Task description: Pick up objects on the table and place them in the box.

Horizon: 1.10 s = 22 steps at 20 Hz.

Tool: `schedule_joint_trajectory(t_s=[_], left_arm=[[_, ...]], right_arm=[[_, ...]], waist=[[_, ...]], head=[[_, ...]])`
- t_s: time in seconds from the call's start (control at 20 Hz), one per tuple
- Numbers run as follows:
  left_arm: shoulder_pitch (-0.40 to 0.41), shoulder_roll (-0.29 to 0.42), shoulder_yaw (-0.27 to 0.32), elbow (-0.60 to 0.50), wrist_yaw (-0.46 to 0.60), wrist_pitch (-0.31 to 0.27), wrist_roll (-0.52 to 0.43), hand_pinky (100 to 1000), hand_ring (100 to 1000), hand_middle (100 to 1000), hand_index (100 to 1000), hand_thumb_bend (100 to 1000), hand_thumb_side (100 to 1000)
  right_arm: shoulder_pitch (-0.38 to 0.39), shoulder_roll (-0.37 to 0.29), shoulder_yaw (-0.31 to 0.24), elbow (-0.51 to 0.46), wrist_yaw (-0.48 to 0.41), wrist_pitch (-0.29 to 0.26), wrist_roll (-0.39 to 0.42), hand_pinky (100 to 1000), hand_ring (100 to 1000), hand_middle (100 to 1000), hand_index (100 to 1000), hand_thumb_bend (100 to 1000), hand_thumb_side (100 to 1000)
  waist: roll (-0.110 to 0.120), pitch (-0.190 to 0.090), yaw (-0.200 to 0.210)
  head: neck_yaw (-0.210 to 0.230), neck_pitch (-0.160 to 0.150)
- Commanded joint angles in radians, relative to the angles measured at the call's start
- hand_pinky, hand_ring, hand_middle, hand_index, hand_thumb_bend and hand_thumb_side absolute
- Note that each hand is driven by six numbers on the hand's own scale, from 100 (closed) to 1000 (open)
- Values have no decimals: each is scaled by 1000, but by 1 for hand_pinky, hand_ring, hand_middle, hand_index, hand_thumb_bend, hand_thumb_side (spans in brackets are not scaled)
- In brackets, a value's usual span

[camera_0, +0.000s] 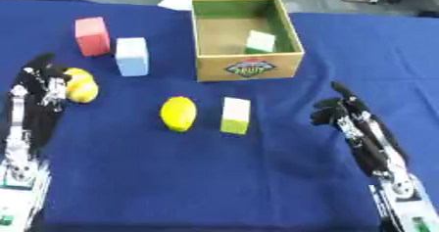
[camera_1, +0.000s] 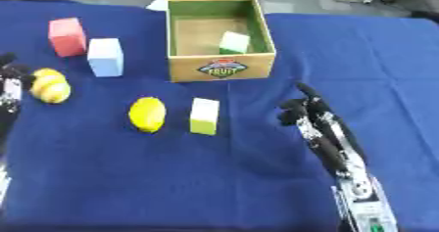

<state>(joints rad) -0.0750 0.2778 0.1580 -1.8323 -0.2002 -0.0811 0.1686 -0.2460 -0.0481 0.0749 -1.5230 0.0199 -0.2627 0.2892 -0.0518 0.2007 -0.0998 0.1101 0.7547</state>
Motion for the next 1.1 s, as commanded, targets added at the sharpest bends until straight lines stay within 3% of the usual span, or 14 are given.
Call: schedule_joint_trajectory(t_s=[0.05, 0.1, 0.25, 0.35, 0.6, 0.7, 0.9, 1.1], left_arm=[[-27, 114, 6, -11, -43, 10, -46, 753, 694, 685, 883, 100, 495], [-37, 154, 4, -3, -63, 14, -70, 754, 696, 688, 885, 100, 482], [-79, 288, -14, 38, -157, 22, -179, 775, 713, 727, 902, 100, 284], [-114, 375, -40, 77, -212, 18, -276, 785, 724, 750, 909, 100, 244], [-239, 577, -142, 193, -321, -14, -583, 804, 748, 798, 928, 100, 258], [-298, 629, -185, 247, -362, -27, -683, 811, 753, 812, 929, 208, 288], [-426, 690, -285, 391, -424, -96, -853, 822, 772, 832, 934, 413, 352], [-517, 684, -337, 517, -488, -181, -930, 830, 788, 841, 936, 507, 378]], right_arm=[[-6, -12, -2, -12, 0, 1, -1, 651, 660, 673, 1000, 100, 640], [-5, -13, -3, -12, 1, 1, -1, 651, 660, 673, 1000, 100, 639], [-2, -18, -2, -10, 3, 2, -1, 651, 660, 673, 1000, 100, 642], [-1, -21, -1, -8, 5, 2, 1, 651, 660, 673, 1000, 100, 637], [4, -31, 2, -4, 8, 1, 3, 651, 660, 673, 1000, 100, 634], [5, -32, 5, -2, 10, 0, 6, 651, 660, 673, 1000, 100, 633], [7, -37, 7, 3, 13, -1, 10, 651, 660, 673, 1000, 100, 636], [9, -40, 9, 5, 14, -1, 11, 651, 660, 673, 1000, 100, 637]], waist=[[7, -31, -2], [9, -32, -2], [17, -35, -2], [21, -38, -2], [29, -48, -6], [32, -51, -9], [36, -57, -16], [39, -60, -17]], head=[[-6, -7], [-7, -6], [-12, -3], [-14, -1], [-18, 10], [-19, 13], [-23, 15], [-27, 15]])
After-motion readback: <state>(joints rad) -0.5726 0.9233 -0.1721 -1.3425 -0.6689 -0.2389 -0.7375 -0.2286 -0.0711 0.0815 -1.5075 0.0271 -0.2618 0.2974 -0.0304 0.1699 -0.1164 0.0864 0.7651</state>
